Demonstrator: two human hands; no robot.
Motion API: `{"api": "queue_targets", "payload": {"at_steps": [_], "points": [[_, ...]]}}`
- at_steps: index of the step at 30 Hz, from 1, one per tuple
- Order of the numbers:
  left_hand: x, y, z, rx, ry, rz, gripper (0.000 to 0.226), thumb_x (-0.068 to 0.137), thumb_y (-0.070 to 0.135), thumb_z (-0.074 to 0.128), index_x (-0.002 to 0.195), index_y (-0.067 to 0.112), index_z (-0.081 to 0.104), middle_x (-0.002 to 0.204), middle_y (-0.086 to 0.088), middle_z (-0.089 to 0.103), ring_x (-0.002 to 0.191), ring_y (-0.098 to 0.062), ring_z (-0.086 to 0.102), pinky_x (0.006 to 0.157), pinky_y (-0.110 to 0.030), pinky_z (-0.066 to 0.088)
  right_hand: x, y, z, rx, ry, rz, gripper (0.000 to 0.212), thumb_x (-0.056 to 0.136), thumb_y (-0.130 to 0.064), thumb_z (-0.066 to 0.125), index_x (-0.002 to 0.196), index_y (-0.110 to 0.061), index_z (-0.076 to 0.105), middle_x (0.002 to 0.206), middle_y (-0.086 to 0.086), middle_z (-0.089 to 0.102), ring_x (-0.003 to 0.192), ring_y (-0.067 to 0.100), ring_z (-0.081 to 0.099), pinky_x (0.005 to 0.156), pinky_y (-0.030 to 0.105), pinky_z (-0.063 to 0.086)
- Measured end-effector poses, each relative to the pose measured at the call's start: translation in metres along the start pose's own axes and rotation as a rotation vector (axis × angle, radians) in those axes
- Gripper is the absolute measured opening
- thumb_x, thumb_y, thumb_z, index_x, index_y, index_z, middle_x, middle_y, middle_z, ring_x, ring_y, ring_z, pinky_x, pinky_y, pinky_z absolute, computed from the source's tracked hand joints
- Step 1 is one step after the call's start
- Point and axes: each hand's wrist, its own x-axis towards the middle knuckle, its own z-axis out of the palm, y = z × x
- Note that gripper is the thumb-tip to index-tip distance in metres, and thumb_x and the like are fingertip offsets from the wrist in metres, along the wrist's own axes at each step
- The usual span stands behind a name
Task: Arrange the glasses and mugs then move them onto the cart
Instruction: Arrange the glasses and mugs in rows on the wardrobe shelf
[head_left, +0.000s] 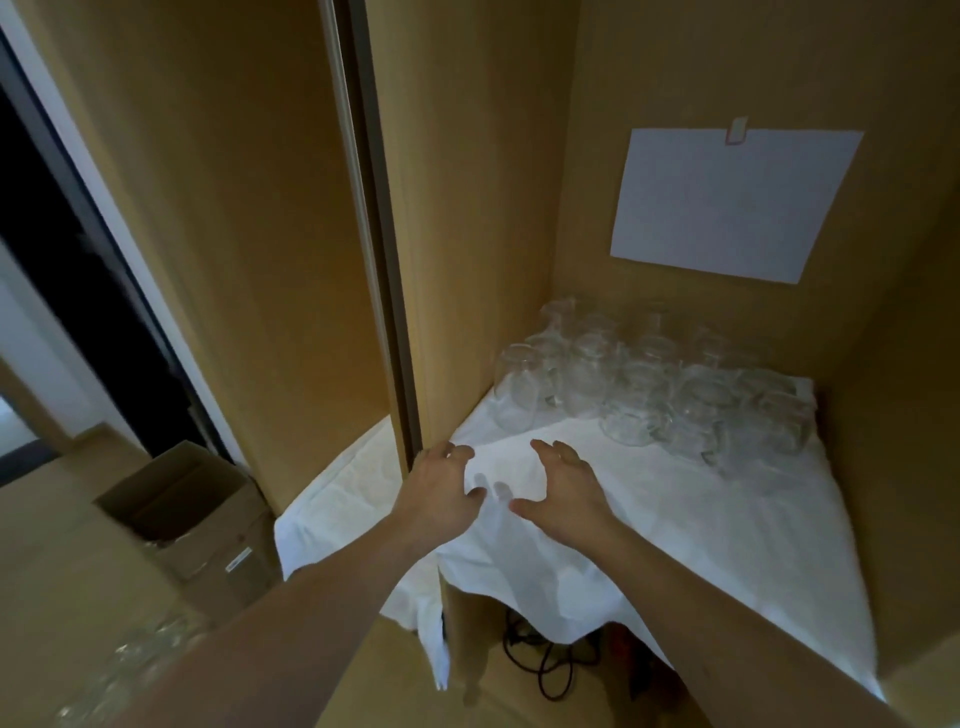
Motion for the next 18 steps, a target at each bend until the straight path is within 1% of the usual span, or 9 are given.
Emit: {"api": "queue_targets", "payload": {"at_steps": [3,5,7,8,9,12,14,18], "points": [[-0.01,-0.01,-0.012,0.01,0.021,0.003,0.052,0.097,0.04,0.062,0.144,0.021,0.049,0.148,-0.001,0.048,0.137,-0.023,0.043,0.111,-0.037,0.043,-0.003,-0.018,0.001,-0.012,0.017,-0.024,0.092,0.084,-0.057,0.07,0.157,-0.024,0.024,0.162,0.004,0.027,0.142,0.029,0.034,0.113,0.038,0.034],[-0.013,-0.019,-0.023,0.013,0.026,0.033,0.049,0.096,0.039,0.063,0.14,0.021,0.053,0.141,-0.001,0.052,0.129,-0.023,0.049,0.106,-0.036,0.046,-0.002,-0.033,0.002,-0.007,0.028,-0.036,0.094,0.082,-0.056,0.072,0.157,-0.024,0.025,0.161,0.005,0.028,0.141,0.029,0.035,0.113,0.038,0.036],[-0.013,-0.032,-0.035,0.016,0.038,0.051,0.046,0.093,0.039,0.065,0.134,0.02,0.058,0.132,-0.003,0.057,0.119,-0.024,0.054,0.099,-0.038,0.05,-0.003,-0.051,0.005,-0.004,0.041,-0.043,0.094,0.083,-0.054,0.073,0.157,-0.024,0.024,0.161,0.006,0.028,0.143,0.029,0.033,0.114,0.039,0.035],[-0.013,-0.039,-0.043,0.024,0.04,0.053,0.046,0.093,0.039,0.065,0.133,0.019,0.058,0.129,-0.004,0.058,0.117,-0.025,0.054,0.096,-0.039,0.051,-0.003,-0.06,0.008,-0.003,0.049,-0.046,0.093,0.083,-0.054,0.072,0.157,-0.024,0.024,0.162,0.006,0.027,0.144,0.029,0.032,0.115,0.039,0.035],[-0.014,-0.046,-0.049,0.031,0.04,0.057,0.047,0.093,0.04,0.065,0.134,0.019,0.057,0.129,-0.005,0.058,0.119,-0.026,0.053,0.096,-0.039,0.051,-0.004,-0.071,0.011,0.0,0.052,-0.044,0.093,0.083,-0.054,0.072,0.157,-0.025,0.024,0.162,0.005,0.026,0.144,0.029,0.032,0.115,0.039,0.035],[-0.016,-0.072,-0.069,0.037,0.024,0.065,0.051,0.096,0.039,0.062,0.141,0.019,0.051,0.142,-0.005,0.051,0.131,-0.027,0.044,0.104,-0.038,0.045,-0.007,-0.103,0.024,0.003,0.069,-0.054,0.09,0.084,-0.05,0.073,0.157,-0.025,0.025,0.161,0.005,0.027,0.143,0.029,0.032,0.114,0.039,0.036],[-0.017,-0.094,-0.081,0.026,0.037,0.077,0.05,0.096,0.038,0.062,0.141,0.019,0.051,0.143,-0.006,0.05,0.132,-0.026,0.043,0.104,-0.037,0.045,-0.007,-0.125,0.033,0.019,0.088,-0.066,0.089,0.084,-0.048,0.074,0.156,-0.024,0.027,0.16,0.004,0.029,0.143,0.028,0.033,0.114,0.038,0.037],[-0.023,-0.138,-0.103,0.018,0.047,0.086,0.051,0.097,0.038,0.061,0.144,0.021,0.049,0.146,-0.004,0.048,0.134,-0.026,0.042,0.106,-0.035,0.042,-0.009,-0.171,0.056,0.017,0.087,-0.06,0.085,0.084,-0.048,0.074,0.154,-0.023,0.033,0.152,0.005,0.04,0.136,0.027,0.042,0.108,0.035,0.041]]}}
